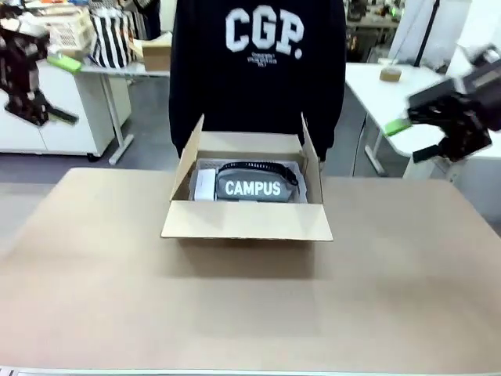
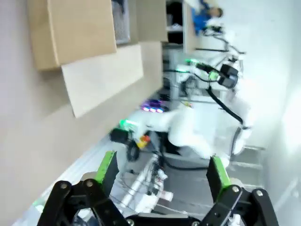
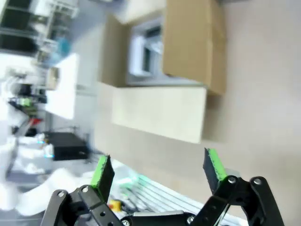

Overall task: Pack the gift set into the box.
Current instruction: Lift both hands away from the flaps of the Package Box, then press and hold the closed box until the human finishes sealing it.

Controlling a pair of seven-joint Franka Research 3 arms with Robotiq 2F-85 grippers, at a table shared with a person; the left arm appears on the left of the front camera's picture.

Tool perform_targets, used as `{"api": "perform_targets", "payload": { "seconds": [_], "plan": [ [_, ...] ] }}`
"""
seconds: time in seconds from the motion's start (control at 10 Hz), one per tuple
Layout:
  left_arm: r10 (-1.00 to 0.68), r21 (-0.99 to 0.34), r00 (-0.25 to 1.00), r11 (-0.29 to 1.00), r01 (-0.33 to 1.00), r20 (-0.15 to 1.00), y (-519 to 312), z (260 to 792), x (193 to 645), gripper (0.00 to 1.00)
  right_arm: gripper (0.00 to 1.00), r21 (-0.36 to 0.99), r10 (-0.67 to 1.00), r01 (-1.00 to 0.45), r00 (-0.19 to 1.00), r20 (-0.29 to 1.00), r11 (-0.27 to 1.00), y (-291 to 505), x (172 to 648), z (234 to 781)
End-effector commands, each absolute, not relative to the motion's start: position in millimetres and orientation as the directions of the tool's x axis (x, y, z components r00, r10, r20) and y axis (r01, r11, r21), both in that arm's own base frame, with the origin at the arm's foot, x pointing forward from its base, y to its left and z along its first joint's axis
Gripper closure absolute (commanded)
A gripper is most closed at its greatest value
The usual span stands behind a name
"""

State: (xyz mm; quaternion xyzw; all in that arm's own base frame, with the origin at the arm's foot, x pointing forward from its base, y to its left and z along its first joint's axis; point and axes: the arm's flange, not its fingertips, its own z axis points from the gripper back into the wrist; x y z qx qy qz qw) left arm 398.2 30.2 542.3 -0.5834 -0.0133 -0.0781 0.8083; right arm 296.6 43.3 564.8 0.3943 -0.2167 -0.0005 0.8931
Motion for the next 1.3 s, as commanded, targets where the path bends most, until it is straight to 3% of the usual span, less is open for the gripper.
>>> {"api": "perform_targets", "payload": {
  "seconds": [0.0, 0.1, 0.2, 0.3, 1.2],
  "plan": [
    [-0.003, -0.962, 1.000, 0.274, 0.014, 0.014, 43, 512, 401, 0.00, 0.00, 0.845, -0.293, -0.206, 0.875, 0.385, 0.494, -14, 243, 513],
    [0.041, -0.941, 0.999, 0.337, 0.007, 0.023, 43, 504, 408, 0.00, 0.00, 0.878, -0.384, -0.156, 0.854, 0.350, 0.452, -28, 245, 506],
    [-0.079, -0.959, 0.995, 0.274, 0.078, 0.059, 46, 521, 395, 0.00, 0.00, 0.862, -0.523, 0.076, 0.820, 0.232, 0.501, -19, 271, 503],
    [-0.079, -0.959, 0.995, 0.274, 0.078, 0.059, 46, 521, 395, 0.00, 0.00, 0.846, -0.336, -0.172, 0.863, 0.377, 0.505, -32, 285, 583],
    [-0.079, -0.959, 0.995, 0.274, 0.078, 0.059, 46, 521, 395, 0.00, 0.00, 0.846, -0.336, -0.172, 0.863, 0.377, 0.505, -32, 285, 583]
  ]
}}
